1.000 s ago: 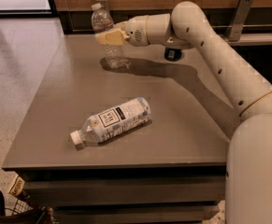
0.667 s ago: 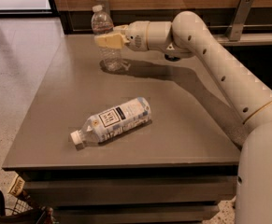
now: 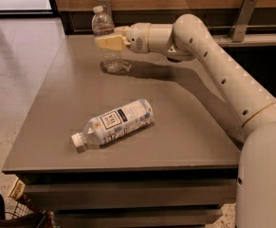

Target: Place water bottle upright

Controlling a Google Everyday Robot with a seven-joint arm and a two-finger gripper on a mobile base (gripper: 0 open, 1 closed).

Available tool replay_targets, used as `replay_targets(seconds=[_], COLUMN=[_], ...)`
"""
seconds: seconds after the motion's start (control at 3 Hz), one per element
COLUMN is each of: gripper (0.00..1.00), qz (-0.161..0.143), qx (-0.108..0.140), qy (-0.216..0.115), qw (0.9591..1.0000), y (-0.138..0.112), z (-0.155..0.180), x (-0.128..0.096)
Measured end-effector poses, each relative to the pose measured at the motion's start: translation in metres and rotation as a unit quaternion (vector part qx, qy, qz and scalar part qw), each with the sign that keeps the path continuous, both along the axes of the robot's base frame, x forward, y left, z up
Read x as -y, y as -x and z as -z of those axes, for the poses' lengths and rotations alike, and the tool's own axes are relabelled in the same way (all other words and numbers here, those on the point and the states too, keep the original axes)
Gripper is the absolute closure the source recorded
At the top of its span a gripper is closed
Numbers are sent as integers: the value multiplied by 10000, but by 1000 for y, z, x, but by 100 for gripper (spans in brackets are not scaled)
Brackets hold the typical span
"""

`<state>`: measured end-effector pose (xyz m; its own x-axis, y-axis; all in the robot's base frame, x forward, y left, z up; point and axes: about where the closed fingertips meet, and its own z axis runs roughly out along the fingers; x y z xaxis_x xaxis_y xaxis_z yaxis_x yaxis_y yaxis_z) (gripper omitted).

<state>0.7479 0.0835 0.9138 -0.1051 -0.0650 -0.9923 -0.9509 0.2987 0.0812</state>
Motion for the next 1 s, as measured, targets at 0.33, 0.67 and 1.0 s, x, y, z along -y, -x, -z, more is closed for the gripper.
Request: replay_targets(seconds=[0.33,0.67,1.0], gripper=[100,100,100], qz=[-138,-167,-80], qx=[167,348,510], qy=[-114,-139,-101], qw=[9997,9992,9986], y=[0,6,14], z=[2,-3,-11], x=[-1,4,14])
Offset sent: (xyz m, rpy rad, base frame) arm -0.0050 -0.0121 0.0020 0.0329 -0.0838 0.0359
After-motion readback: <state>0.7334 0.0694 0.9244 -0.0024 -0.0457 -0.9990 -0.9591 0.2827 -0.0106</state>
